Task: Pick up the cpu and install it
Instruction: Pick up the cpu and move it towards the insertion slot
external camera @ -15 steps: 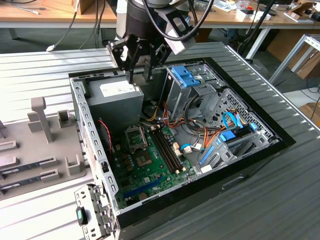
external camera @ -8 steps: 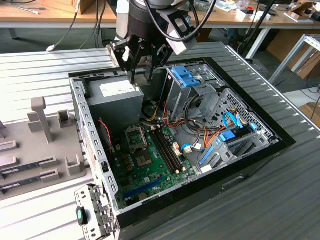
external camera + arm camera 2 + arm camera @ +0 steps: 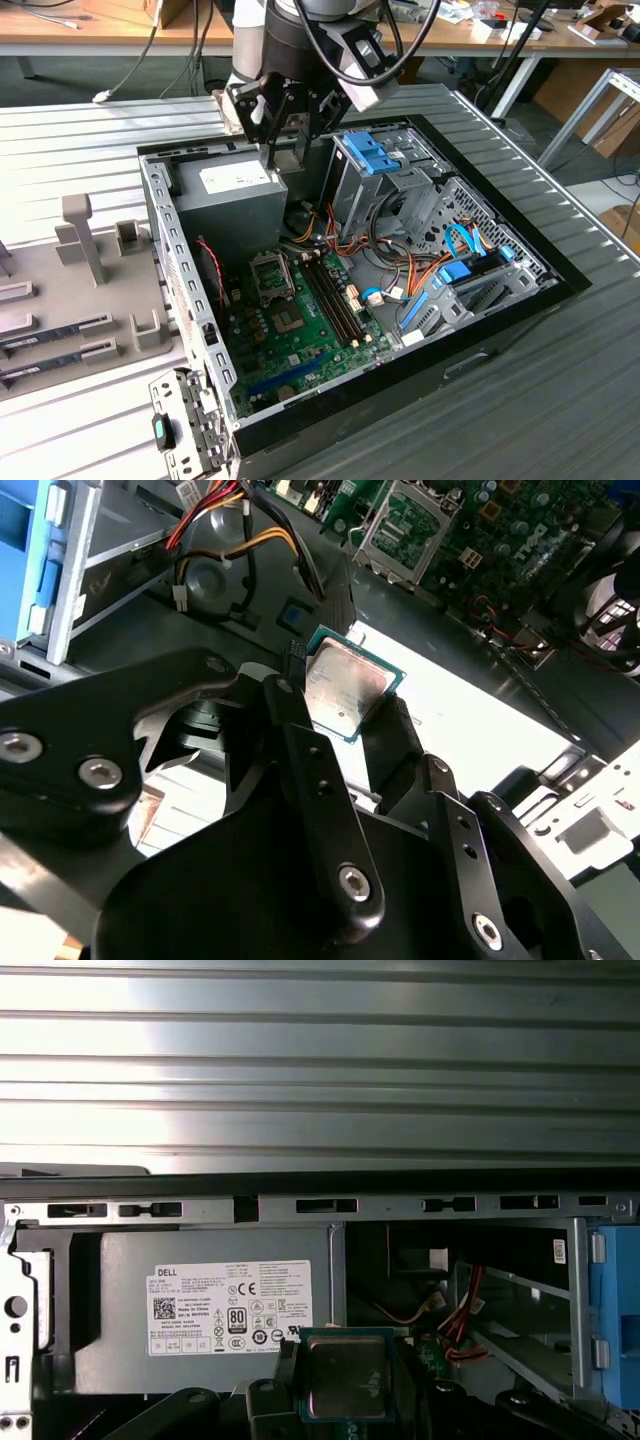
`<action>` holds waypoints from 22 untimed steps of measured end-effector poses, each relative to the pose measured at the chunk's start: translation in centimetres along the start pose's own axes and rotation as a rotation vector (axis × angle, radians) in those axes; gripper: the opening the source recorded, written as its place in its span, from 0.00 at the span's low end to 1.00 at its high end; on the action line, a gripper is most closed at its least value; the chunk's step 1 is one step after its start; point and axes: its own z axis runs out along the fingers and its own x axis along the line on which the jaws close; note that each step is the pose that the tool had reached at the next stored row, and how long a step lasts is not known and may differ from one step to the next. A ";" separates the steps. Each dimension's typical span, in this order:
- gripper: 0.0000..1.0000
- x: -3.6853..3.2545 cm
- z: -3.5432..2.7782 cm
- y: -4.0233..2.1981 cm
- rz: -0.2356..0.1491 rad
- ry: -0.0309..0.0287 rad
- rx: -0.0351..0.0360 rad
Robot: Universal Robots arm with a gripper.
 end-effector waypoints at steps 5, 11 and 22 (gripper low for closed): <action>0.47 -0.16 0.19 -0.10 0.000 0.0001 0.0003; 0.47 -0.15 0.36 -1.20 0.000 0.0001 0.0000; 0.47 -0.13 0.33 -2.86 0.000 0.0000 0.0000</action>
